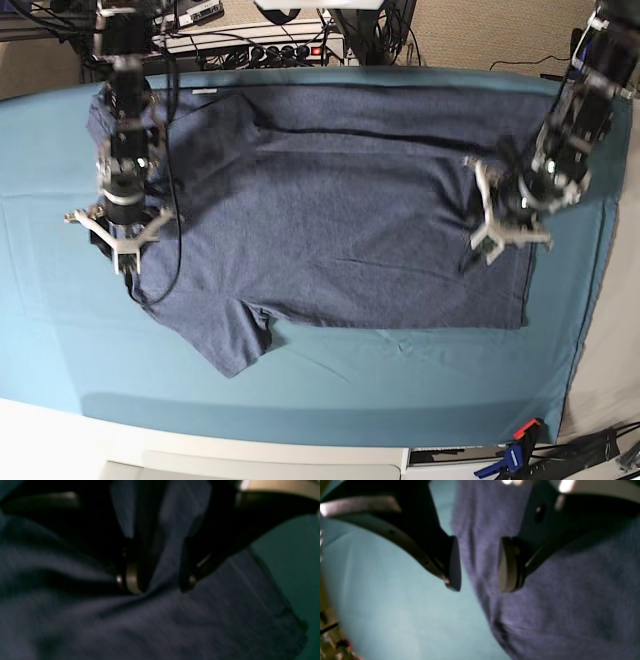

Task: Fold the T-shirt properly
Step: 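Move both grippers along the shirt's sides toward the hem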

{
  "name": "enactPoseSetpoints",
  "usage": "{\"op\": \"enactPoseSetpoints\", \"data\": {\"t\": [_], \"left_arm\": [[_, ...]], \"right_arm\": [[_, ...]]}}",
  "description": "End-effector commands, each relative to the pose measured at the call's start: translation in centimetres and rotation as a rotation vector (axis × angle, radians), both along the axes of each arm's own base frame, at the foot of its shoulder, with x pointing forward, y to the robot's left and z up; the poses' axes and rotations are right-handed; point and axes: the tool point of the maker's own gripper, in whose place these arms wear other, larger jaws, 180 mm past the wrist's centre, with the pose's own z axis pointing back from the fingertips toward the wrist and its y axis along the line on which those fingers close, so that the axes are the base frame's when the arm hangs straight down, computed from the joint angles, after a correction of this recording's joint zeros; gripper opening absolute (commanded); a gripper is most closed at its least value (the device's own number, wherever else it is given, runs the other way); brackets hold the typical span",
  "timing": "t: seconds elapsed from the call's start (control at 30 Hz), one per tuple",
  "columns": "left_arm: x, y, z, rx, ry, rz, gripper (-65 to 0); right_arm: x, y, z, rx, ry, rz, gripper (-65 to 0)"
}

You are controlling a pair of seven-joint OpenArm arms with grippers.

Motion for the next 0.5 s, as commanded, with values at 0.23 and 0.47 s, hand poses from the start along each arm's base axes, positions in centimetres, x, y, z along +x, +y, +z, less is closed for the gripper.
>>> {"op": "enactPoseSetpoints", "data": {"t": [0.23, 0.47], "left_arm": [[8.1, 4.8, 4.4, 0.045, -0.05, 0.162, -39.5], [10.6, 5.9, 7.0, 0.035, -0.084, 0.198, -39.5]], "right_arm": [[4.0, -0.1, 2.5, -0.013, -0.049, -0.034, -40.0], [4.4, 1.9, 2.0, -0.031, -0.019, 0.019, -40.0]]}}
